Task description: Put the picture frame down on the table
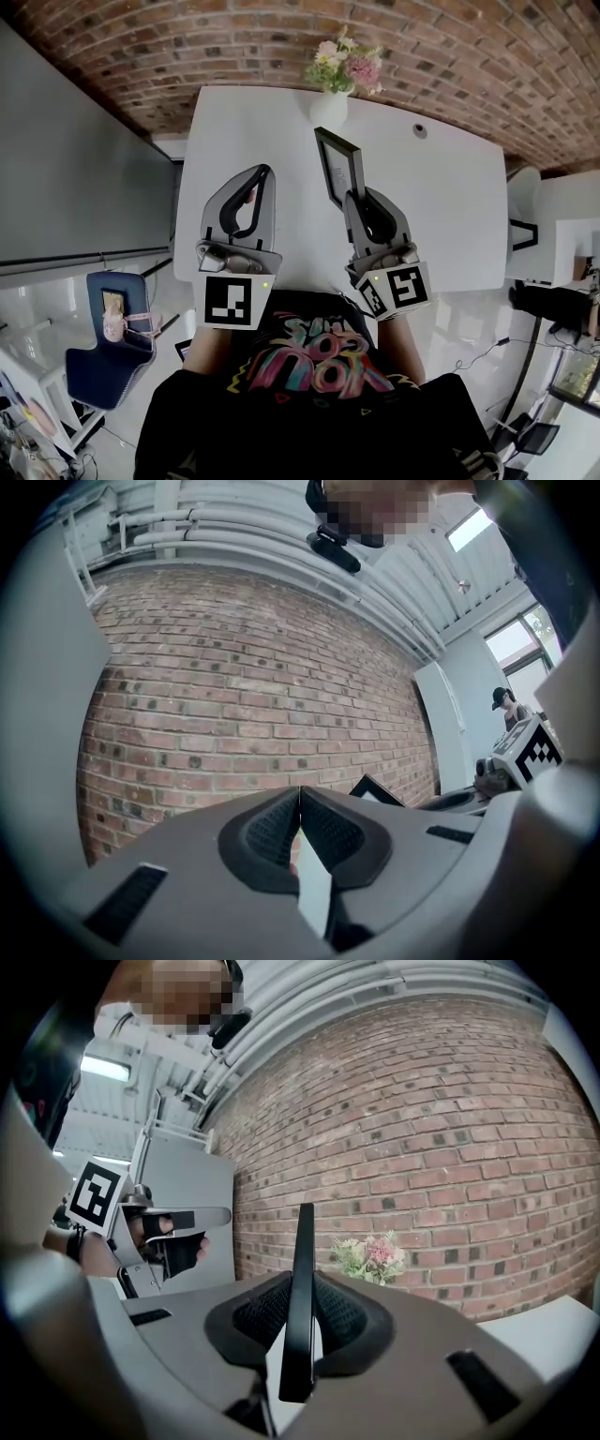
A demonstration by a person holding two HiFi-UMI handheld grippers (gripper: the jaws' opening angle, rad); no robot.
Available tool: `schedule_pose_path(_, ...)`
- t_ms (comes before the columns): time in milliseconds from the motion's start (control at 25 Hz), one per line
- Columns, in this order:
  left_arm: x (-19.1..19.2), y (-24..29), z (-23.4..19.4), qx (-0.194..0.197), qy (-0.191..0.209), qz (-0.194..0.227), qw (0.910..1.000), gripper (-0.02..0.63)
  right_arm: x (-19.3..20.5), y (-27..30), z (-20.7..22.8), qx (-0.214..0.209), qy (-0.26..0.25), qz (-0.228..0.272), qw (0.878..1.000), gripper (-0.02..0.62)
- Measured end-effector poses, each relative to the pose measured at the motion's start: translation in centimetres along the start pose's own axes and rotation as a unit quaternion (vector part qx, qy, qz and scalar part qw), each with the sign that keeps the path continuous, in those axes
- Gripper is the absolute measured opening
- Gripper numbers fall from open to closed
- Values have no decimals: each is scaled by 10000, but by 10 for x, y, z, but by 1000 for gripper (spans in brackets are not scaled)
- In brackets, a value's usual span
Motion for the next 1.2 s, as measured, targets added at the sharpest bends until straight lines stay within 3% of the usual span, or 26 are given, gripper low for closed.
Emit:
schedule_pose_path(280, 5, 4, -9, -59, -25, -68, 10000, 25, 3, 11, 0, -128, 168, -22, 9998, 91)
schedule_pose_path(600, 21, 8, -10, -119, -92, -225, 9996, 25, 28, 8, 12, -466, 818, -250, 9952, 91)
schedule_pose_path(1200, 50, 17, 0, -124, -143, -567, 9982, 25, 94, 3, 24, -902, 1901, -999, 9725, 91)
Point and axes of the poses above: the fingertips, and each gripper's own axes: y forward along the fingers, z to its right, x out of its underside, the point moved 6 cm from there along -y, backward along the fingers, and after that the axes turned 15 degrees about -y, right-handed, at the moved point
